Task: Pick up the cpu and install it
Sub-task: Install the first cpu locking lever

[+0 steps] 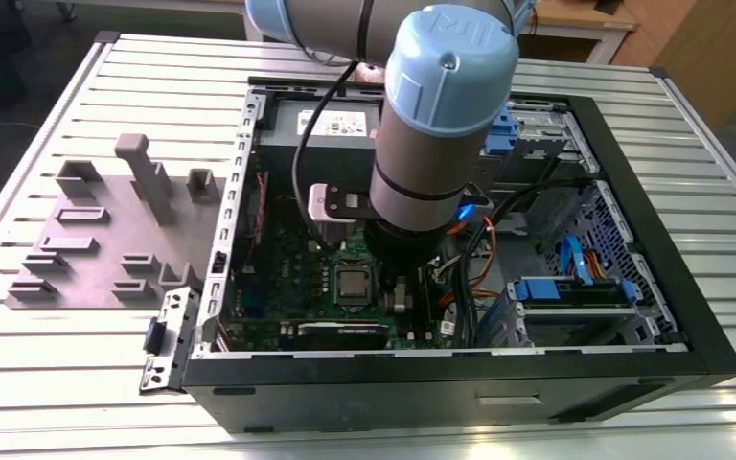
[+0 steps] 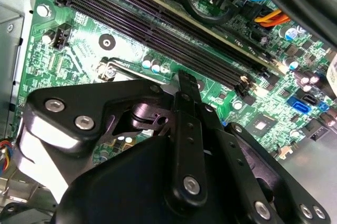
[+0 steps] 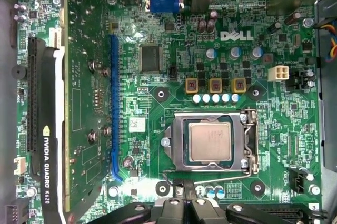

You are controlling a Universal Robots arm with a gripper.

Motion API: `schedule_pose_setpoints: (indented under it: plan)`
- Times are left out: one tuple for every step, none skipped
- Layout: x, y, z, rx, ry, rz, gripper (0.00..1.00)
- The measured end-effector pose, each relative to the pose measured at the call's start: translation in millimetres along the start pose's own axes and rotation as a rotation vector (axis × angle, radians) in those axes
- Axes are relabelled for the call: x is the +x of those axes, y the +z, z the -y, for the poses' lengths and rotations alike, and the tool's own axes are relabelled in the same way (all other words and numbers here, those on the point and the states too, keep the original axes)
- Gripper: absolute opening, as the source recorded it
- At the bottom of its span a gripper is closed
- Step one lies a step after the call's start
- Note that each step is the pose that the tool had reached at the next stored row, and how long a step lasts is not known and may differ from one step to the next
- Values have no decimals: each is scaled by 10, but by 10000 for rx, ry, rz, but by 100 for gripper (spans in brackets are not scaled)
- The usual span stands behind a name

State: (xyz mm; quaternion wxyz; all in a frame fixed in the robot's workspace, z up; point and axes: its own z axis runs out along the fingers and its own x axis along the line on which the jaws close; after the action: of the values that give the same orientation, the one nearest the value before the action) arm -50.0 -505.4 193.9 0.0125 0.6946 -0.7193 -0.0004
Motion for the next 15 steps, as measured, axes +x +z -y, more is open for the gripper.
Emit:
schedule_pose_setpoints:
  plan:
    - [0, 4, 5, 1, 0, 0, 11]
    - [0, 8, 10, 1, -2, 3, 11]
    - [-1, 13, 14, 0, -1, 8, 11]
    - [0, 16, 17, -1, -1, 10, 11]
    - [1, 21, 18, -2, 0, 15, 11]
    - [1, 26, 20, -2, 0, 22, 11]
    - [1, 30, 22, -3, 0, 27, 11]
    - [0, 36, 23, -3, 0, 30, 11]
    - [1, 40, 24, -3, 0, 32, 11]
    - [1, 41, 24, -3, 1, 37, 11]
    - [2, 42, 25, -3, -1, 44, 11]
    - [2, 43, 24, -2, -1, 53, 11]
    - [2, 43, 24, -2, 0, 59, 11]
    - [2, 43, 22, 2, -3, 64, 11]
    - [2, 43, 19, 14, -4, 69, 11]
